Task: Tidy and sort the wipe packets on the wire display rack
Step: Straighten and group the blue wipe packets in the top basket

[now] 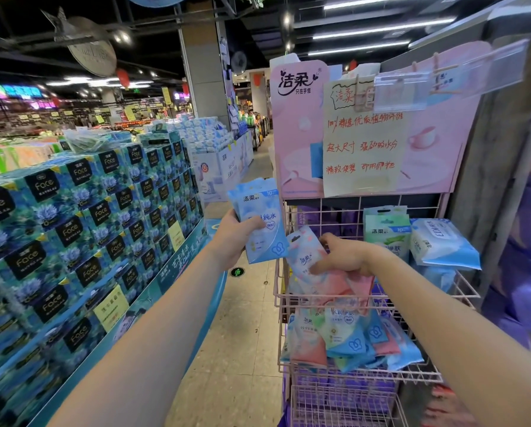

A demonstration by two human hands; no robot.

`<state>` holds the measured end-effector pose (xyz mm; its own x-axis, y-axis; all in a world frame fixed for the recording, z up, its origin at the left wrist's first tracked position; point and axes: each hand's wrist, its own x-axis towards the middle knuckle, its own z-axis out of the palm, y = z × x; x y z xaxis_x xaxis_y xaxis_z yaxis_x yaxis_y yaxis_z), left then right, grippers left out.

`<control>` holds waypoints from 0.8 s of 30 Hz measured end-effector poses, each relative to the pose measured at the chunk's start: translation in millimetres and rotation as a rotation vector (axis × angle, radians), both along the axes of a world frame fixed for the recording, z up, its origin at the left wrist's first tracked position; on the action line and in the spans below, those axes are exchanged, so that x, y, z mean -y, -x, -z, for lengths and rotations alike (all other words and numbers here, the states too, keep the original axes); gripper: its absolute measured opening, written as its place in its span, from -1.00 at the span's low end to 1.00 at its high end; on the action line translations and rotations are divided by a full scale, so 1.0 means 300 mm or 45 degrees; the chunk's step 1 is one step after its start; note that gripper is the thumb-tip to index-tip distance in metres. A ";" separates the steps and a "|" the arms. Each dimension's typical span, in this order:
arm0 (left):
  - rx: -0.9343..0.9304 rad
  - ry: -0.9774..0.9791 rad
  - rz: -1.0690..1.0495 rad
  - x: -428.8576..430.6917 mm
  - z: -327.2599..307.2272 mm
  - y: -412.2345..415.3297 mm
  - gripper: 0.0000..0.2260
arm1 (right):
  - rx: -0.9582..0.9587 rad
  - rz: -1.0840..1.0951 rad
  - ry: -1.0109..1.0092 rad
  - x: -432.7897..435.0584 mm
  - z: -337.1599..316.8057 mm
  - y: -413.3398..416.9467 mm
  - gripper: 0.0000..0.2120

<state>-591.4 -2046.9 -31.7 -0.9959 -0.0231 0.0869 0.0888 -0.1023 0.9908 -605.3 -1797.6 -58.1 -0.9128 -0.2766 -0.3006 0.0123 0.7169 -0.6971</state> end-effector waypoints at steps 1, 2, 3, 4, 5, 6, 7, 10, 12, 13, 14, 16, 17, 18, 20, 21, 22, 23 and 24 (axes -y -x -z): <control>0.002 -0.017 -0.018 -0.001 0.003 0.002 -0.79 | 0.025 -0.011 0.006 -0.003 -0.004 0.002 -0.32; 0.002 -0.036 -0.046 0.000 0.006 0.005 -0.79 | 0.059 -0.028 0.016 -0.006 -0.005 0.012 -0.33; 0.000 -0.054 -0.080 0.002 0.007 0.010 -0.77 | 0.110 -0.050 0.011 -0.007 -0.018 0.011 -0.38; 0.000 -0.066 -0.111 0.004 0.008 0.015 -0.72 | 0.163 -0.078 0.008 -0.006 -0.029 0.006 -0.45; 0.001 -0.069 -0.135 0.009 0.007 0.019 -0.67 | 0.204 -0.110 -0.018 -0.001 -0.046 -0.007 -0.54; 0.001 -0.066 -0.146 0.013 0.007 0.021 -0.64 | 0.215 -0.124 -0.039 0.002 -0.053 -0.010 -0.62; 0.005 -0.064 -0.154 0.018 0.005 0.022 -0.63 | 0.222 -0.121 -0.083 0.005 -0.061 -0.012 -0.69; 0.026 -0.079 -0.159 0.032 0.004 0.024 -0.61 | 0.154 -0.165 -0.305 0.025 -0.076 -0.013 -0.55; 0.024 -0.076 -0.160 0.037 0.004 0.025 -0.60 | 0.080 -0.210 -0.378 0.035 -0.096 -0.017 -0.57; 0.024 -0.080 -0.160 0.040 0.004 0.025 -0.61 | 0.055 -0.208 -0.342 0.039 -0.111 -0.025 -0.64; 0.018 -0.080 -0.162 0.042 0.002 0.025 -0.63 | 0.051 -0.196 -0.263 0.039 -0.122 -0.028 -0.66; -0.005 -0.073 -0.152 0.046 -0.003 0.024 -0.69 | 0.042 -0.142 -0.003 0.034 -0.144 -0.031 -0.55; -0.011 -0.071 -0.146 0.047 -0.005 0.025 -0.72 | 0.028 -0.098 0.194 0.029 -0.153 -0.034 -0.51; -0.019 -0.064 -0.139 0.049 -0.009 0.025 -0.75 | 0.014 -0.051 0.415 0.025 -0.155 -0.027 -0.51; -0.036 -0.065 -0.117 0.051 -0.017 0.021 -0.80 | -0.043 0.028 0.778 0.032 -0.152 -0.021 -0.52; -0.040 -0.084 -0.112 0.053 -0.019 0.024 -0.81 | -0.074 0.069 0.906 0.044 -0.147 -0.021 -0.51; -0.050 -0.105 -0.108 0.054 -0.022 0.024 -0.81 | -0.094 0.114 1.013 0.060 -0.138 -0.019 -0.51; -0.064 -0.126 -0.105 0.052 -0.027 0.020 -0.78 | -0.102 0.175 1.093 0.078 -0.118 -0.013 -0.50; -0.071 -0.140 -0.107 0.051 -0.029 0.021 -0.71 | -0.101 0.222 1.146 0.097 -0.089 -0.007 -0.49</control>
<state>-597.8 -2062.3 -22.9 -0.9837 -0.1187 0.1348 0.1566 -0.1995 0.9673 -603.3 -1826.7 -31.3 -0.9723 -0.2323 0.0262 -0.0020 -0.1042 -0.9946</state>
